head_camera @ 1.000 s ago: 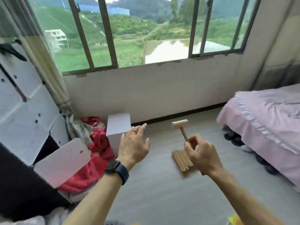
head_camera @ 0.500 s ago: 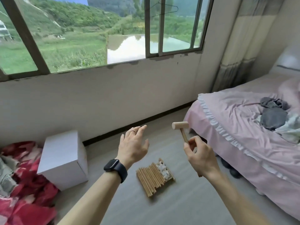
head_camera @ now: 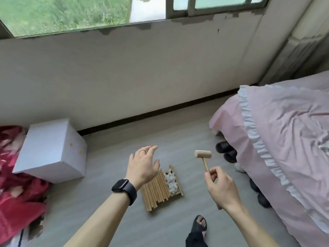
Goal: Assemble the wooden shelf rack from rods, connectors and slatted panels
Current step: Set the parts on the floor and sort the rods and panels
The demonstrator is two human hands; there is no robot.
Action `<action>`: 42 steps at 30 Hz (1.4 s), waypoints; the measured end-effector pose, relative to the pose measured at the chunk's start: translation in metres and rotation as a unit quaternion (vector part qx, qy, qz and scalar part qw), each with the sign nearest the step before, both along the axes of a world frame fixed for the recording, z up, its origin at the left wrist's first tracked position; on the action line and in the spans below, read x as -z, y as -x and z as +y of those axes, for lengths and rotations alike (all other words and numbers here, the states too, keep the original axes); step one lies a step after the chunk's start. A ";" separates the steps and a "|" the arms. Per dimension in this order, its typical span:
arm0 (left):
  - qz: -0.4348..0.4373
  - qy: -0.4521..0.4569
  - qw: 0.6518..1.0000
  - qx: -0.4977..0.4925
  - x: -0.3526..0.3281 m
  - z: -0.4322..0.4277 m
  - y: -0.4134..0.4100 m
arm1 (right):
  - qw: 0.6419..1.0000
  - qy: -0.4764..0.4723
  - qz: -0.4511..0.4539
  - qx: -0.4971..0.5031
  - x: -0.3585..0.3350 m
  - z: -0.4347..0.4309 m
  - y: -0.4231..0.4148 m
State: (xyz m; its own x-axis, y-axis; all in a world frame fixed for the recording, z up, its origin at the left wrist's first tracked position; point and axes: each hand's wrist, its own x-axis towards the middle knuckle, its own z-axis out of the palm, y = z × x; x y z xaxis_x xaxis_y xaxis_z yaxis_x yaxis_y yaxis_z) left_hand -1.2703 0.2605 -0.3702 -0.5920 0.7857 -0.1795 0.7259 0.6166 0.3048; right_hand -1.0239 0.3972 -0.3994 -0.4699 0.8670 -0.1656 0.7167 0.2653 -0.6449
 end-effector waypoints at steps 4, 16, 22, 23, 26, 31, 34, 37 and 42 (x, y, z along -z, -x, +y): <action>-0.050 0.044 0.993 -0.094 0.061 0.039 -0.001 | 0.998 0.035 -0.032 -0.042 0.055 0.076 0.034; -0.147 0.191 0.950 -0.200 0.323 0.086 -0.013 | 0.972 0.113 -0.167 -0.118 0.328 0.171 0.066; -0.148 0.239 0.948 -0.153 0.532 0.091 -0.027 | 0.955 0.118 -0.245 -0.114 0.538 0.168 0.030; -0.143 0.241 0.949 -0.141 0.564 0.092 -0.030 | 0.955 0.115 -0.252 -0.110 0.570 0.168 0.024; -0.114 0.221 0.961 -0.120 0.647 0.093 -0.031 | 0.954 0.100 -0.264 -0.096 0.652 0.169 0.016; -0.080 0.151 0.978 -0.119 0.751 0.091 -0.020 | 0.967 0.058 -0.237 -0.067 0.755 0.186 0.027; -0.059 0.103 0.987 -0.112 0.791 0.087 -0.011 | 0.976 0.020 -0.211 -0.052 0.793 0.195 0.040; -0.052 0.071 0.990 -0.112 0.817 0.079 -0.005 | 0.978 -0.018 -0.200 -0.056 0.819 0.200 0.053; -0.060 -0.005 0.991 -0.118 0.845 0.067 -0.004 | 0.971 -0.067 -0.219 -0.070 0.850 0.201 0.054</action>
State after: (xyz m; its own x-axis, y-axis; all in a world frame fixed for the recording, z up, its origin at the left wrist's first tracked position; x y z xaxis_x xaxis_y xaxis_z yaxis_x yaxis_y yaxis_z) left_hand -1.2666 0.3278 -1.2149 -0.7350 0.6291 -0.2529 0.5195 0.7622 0.3863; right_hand -1.0782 0.5985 -1.2495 -0.4944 0.8277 -0.2654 0.8654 0.4400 -0.2399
